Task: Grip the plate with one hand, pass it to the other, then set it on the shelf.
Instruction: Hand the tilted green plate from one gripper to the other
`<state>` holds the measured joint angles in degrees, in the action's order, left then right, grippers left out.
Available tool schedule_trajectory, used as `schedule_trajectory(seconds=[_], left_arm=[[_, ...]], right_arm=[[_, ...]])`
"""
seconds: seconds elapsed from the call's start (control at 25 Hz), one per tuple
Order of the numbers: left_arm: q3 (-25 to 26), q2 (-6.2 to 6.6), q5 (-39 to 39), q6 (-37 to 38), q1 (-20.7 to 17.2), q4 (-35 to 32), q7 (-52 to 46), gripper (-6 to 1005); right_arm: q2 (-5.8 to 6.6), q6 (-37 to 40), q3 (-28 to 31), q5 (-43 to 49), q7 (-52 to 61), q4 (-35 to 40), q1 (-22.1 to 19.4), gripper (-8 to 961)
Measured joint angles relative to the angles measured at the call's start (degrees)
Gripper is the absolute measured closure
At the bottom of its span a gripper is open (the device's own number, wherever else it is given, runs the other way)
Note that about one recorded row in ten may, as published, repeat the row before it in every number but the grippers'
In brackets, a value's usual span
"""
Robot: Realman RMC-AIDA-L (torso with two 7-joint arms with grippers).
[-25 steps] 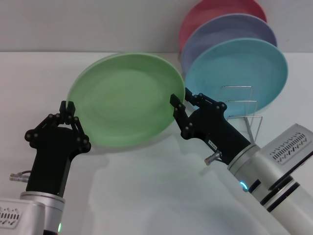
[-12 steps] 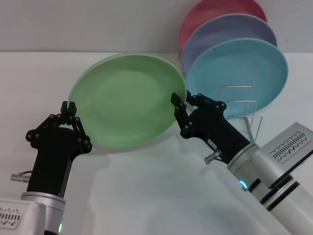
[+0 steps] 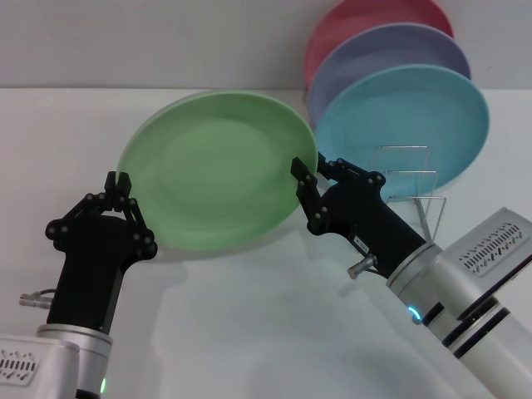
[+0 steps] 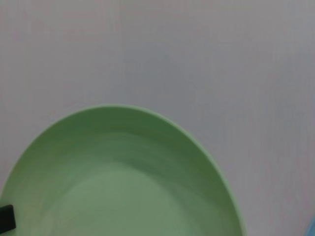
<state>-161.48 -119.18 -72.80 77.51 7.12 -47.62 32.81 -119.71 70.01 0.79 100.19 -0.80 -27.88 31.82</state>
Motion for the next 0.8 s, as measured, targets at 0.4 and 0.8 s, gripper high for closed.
schedule_trajectory(seconds=[0.4,0.8], left_arm=[[0.2,0.00,-0.1,-0.3,0.0,0.3,-0.5,964],[0.3,0.00,-0.1,-0.6,0.2,0.9,-1.3,963]], right_arm=[[0.00,-0.5,0.0,0.0,0.0,0.1,0.0,748],[0.00,-0.6,0.0,0.0,0.0,0.4,-0.2,749]])
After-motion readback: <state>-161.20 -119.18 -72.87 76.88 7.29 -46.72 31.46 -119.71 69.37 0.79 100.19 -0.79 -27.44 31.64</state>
